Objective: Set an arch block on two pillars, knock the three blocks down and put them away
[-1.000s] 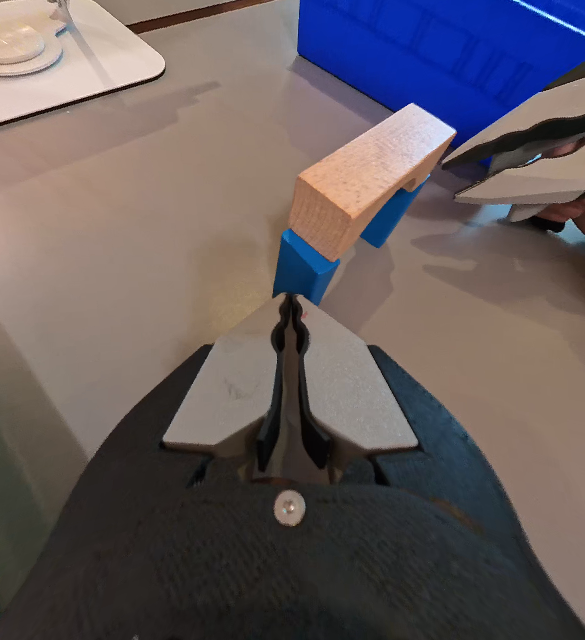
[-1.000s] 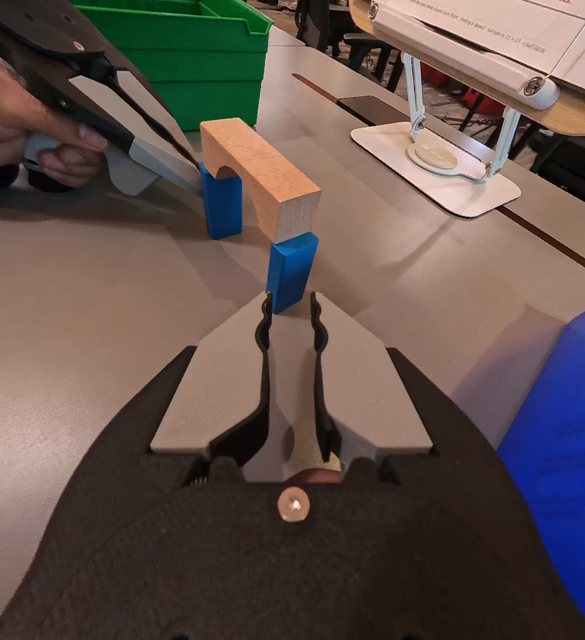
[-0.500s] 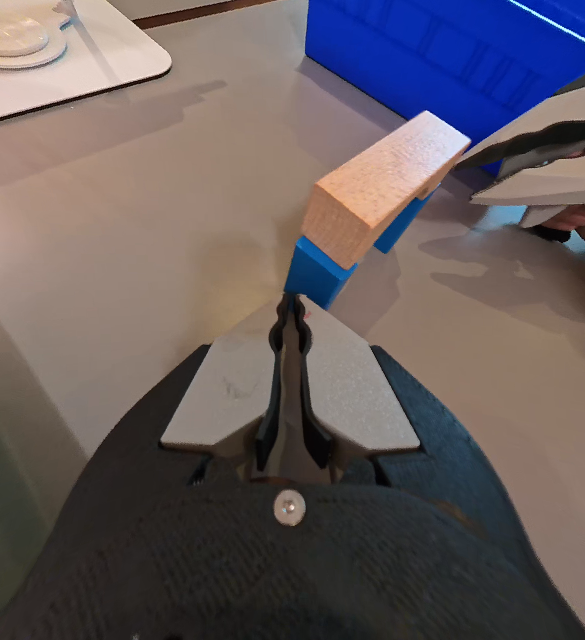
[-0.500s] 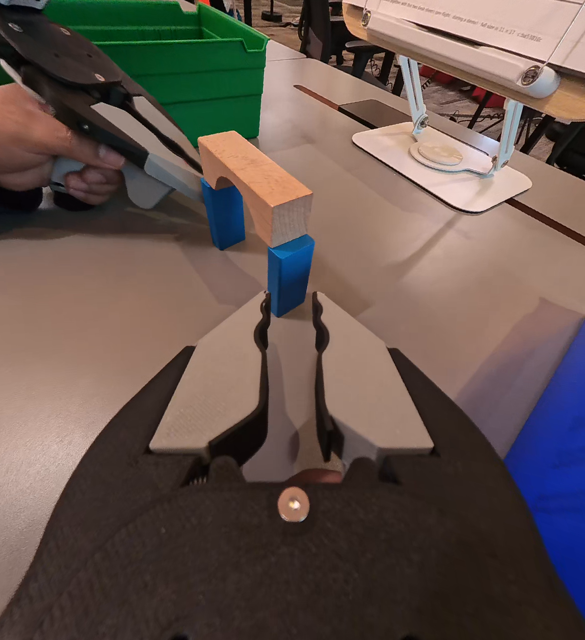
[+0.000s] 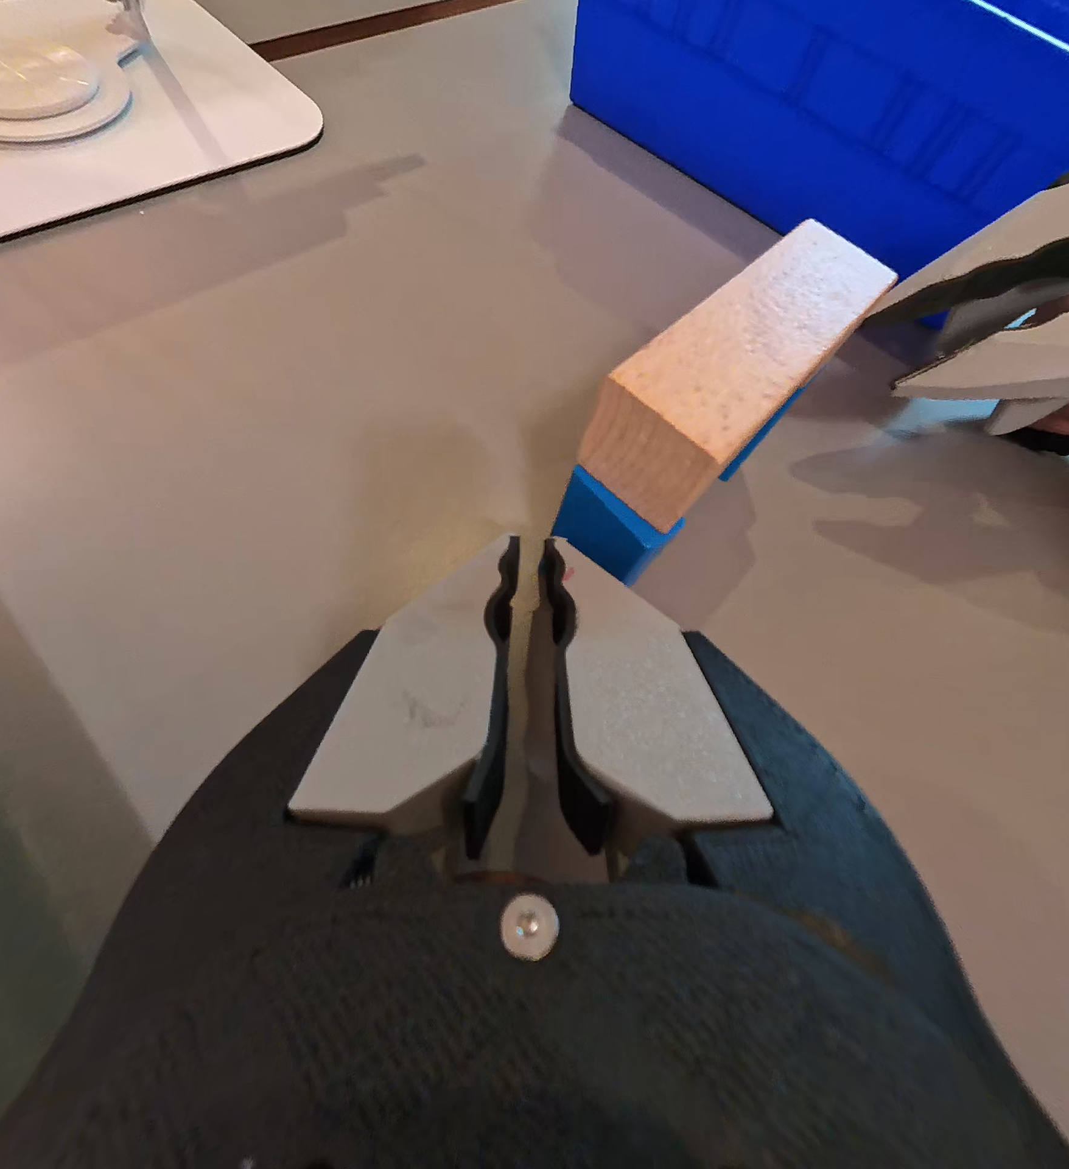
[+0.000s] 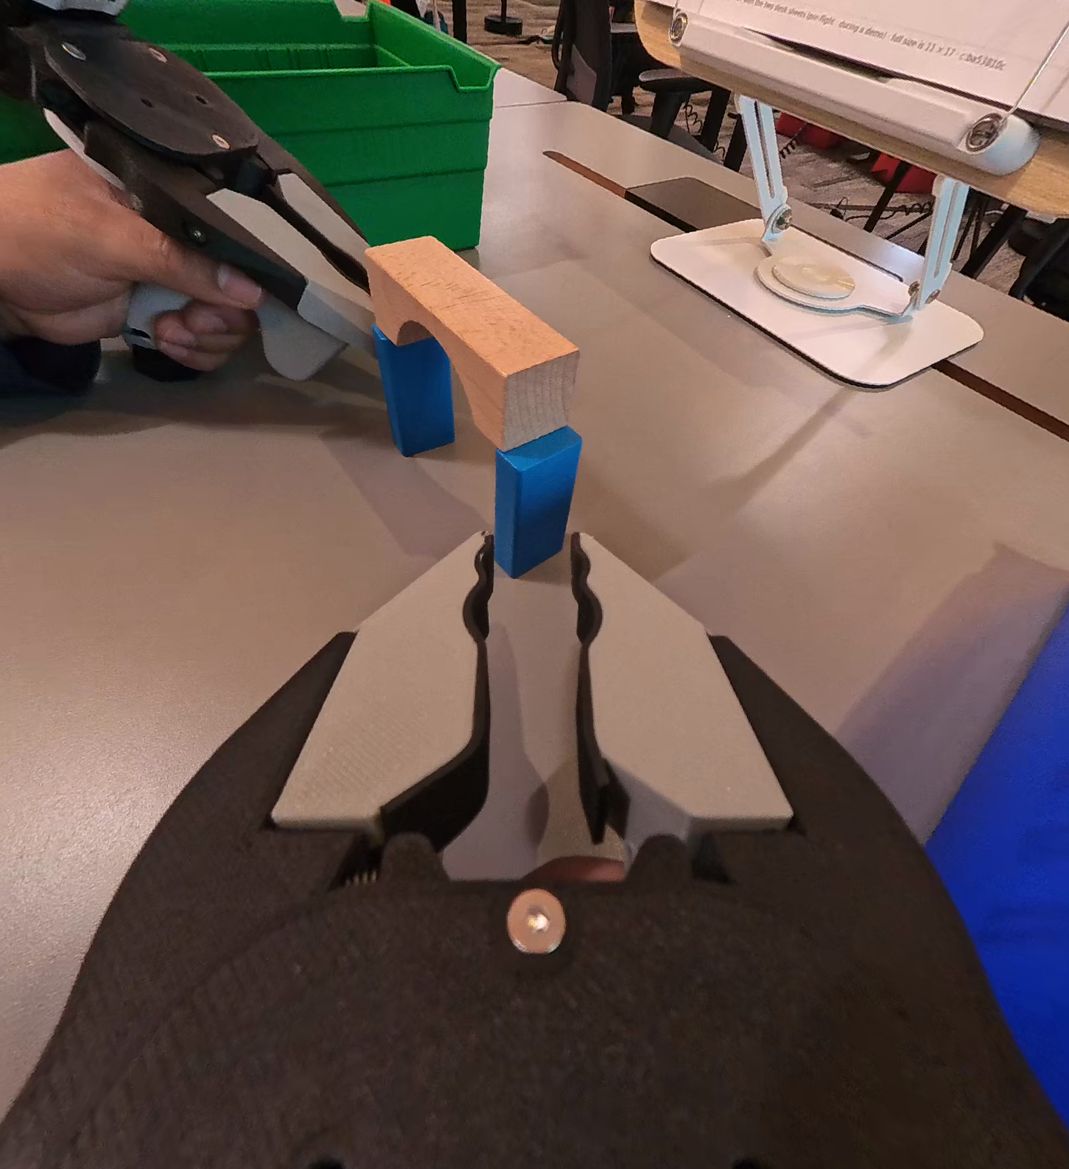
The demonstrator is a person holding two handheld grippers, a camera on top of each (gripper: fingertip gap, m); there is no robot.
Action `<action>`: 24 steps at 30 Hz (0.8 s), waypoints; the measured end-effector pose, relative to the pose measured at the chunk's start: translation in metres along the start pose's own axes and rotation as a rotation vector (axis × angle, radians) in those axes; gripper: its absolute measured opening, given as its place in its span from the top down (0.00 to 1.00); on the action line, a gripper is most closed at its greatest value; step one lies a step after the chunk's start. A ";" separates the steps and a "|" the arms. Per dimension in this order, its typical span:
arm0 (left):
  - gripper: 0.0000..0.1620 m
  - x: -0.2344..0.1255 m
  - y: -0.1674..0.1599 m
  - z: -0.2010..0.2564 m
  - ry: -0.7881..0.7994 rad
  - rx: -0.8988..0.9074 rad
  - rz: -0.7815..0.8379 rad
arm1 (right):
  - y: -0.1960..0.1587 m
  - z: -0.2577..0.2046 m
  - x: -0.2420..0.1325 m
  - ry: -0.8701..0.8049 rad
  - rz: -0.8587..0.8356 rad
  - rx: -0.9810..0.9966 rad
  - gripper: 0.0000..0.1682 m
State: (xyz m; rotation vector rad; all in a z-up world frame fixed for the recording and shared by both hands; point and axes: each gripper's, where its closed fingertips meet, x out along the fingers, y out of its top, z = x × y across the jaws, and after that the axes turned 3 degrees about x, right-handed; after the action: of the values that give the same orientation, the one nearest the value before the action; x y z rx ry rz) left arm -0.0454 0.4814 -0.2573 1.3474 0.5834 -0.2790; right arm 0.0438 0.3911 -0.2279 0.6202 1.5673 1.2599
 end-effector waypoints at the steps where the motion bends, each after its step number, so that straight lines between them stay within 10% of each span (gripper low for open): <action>1: 0.97 0.000 0.000 0.000 0.003 0.000 0.000 | 0.000 0.000 0.000 0.000 0.001 -0.001 0.87; 24: 0.94 -0.006 -0.006 0.012 -0.029 -0.016 -0.004 | -0.001 -0.002 0.000 0.007 -0.004 -0.001 0.87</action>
State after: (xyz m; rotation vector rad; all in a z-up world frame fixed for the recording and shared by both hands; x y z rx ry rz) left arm -0.0508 0.4673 -0.2578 1.3249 0.5631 -0.2954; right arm 0.0423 0.3904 -0.2286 0.6123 1.5729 1.2618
